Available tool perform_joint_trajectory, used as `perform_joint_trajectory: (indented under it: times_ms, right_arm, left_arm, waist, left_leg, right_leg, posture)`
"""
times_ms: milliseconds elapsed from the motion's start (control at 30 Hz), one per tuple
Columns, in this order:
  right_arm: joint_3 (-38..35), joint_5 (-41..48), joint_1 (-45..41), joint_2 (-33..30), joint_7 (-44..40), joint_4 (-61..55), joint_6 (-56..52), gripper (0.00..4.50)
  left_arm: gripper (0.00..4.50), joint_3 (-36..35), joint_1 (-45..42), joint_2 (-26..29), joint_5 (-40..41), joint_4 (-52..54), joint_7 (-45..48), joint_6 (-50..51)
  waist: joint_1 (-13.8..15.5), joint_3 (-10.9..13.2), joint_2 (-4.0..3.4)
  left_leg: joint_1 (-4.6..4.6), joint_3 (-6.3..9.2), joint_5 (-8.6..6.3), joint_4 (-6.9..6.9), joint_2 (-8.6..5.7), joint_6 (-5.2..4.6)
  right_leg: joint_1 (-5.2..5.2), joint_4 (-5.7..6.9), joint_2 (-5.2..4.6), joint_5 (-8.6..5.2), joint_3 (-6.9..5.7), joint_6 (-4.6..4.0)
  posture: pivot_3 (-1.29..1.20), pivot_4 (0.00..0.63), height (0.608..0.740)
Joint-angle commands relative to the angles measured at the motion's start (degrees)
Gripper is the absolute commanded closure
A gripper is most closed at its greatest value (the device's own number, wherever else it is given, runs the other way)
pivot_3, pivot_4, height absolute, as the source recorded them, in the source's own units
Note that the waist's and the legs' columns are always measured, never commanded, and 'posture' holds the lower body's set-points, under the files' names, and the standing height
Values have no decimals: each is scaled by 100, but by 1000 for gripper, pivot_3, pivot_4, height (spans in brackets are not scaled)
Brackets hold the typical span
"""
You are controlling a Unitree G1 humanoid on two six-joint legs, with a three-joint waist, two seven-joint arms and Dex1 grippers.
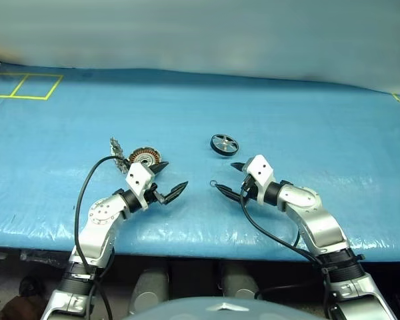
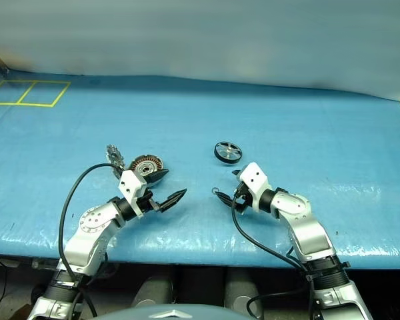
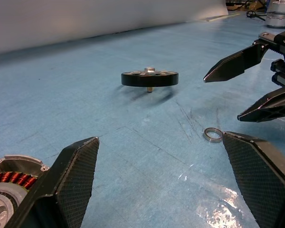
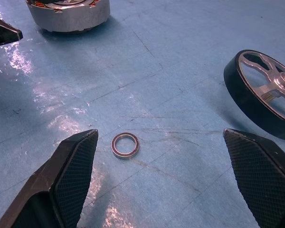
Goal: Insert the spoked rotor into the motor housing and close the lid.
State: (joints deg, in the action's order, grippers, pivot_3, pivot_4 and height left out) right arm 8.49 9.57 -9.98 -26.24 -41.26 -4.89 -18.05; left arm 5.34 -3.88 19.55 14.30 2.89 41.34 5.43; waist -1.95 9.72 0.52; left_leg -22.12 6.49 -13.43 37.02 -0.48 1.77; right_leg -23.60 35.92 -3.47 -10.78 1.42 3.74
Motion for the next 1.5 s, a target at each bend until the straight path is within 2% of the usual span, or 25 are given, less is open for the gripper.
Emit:
perform_joint_trajectory:
  times_ms: [33,367,433,600,833,1000,1067,1233,1500]
  right_arm:
    - [-68,42,-65,7,-1,-150,39,44]
    - [-44,17,-61,10,-1,-157,59,44]
    - [-37,12,-62,14,-2,-155,64,44]
    - [-22,-7,-118,32,-1,-110,76,44]
    - [27,-36,-204,44,-18,-34,117,44]
    - [64,-52,-236,60,-18,14,147,44]
    - [69,-52,-243,53,-22,9,145,44]
    - [7,-72,-276,-93,-52,-71,79,44]
    - [-233,2,-214,-477,-118,-330,-122,44]
  left_arm:
    - [0,-59,-12,23,113,326,22,-23]
    - [0,-89,29,6,97,457,-118,80]
    - [0,-92,5,26,36,534,-269,300]
    - [0,191,-342,504,-475,959,-436,1275]
    - [0,1028,-1850,1641,-747,1620,537,2966]
    - [0,2047,-3123,2173,-1197,1658,1438,3332]
    - [0,2590,-3673,2352,-1614,1553,1829,3347]
    - [0,3407,-4741,2498,-2306,1201,2665,3331]
    - [0,4075,-5843,2517,-3316,512,3627,3209]
  waist:
    - [0,0,0]
    - [0,0,0]
    - [0,0,0]
    - [-9,2,2]
    - [-15,15,15]
    - [-26,23,21]
    - [-27,26,24]
    - [-22,30,26]
    - [-25,33,26]
  left_leg:
    - [0,0,0,0,0,0]
    - [0,0,0,0,0,0]
    - [0,0,0,-1,0,0]
    - [-1,0,0,-1,0,0]
    - [-7,1,0,0,-1,0]
    - [-18,1,0,-6,-1,0]
    - [-22,1,0,-7,-1,0]
    - [-34,3,0,-3,-1,0]
    - [-39,3,0,0,-1,-1]
  right_leg:
    - [0,0,0,0,0,0]
    - [0,0,0,0,0,0]
    - [0,0,0,0,0,0]
    - [-2,1,0,0,-1,0]
    - [-6,0,0,0,-2,1]
    - [-17,-4,2,1,-3,2]
    - [-19,-6,2,1,-3,3]
    - [-28,-5,4,2,-3,5]
    - [-31,-4,4,1,-2,5]
  posture:
    - [0,150,740]
    - [0,150,740]
    - [0,150,740]
    - [0,150,740]
    - [0,150,740]
    - [0,150,740]
    - [0,150,740]
    - [0,150,740]
    - [0,150,740]
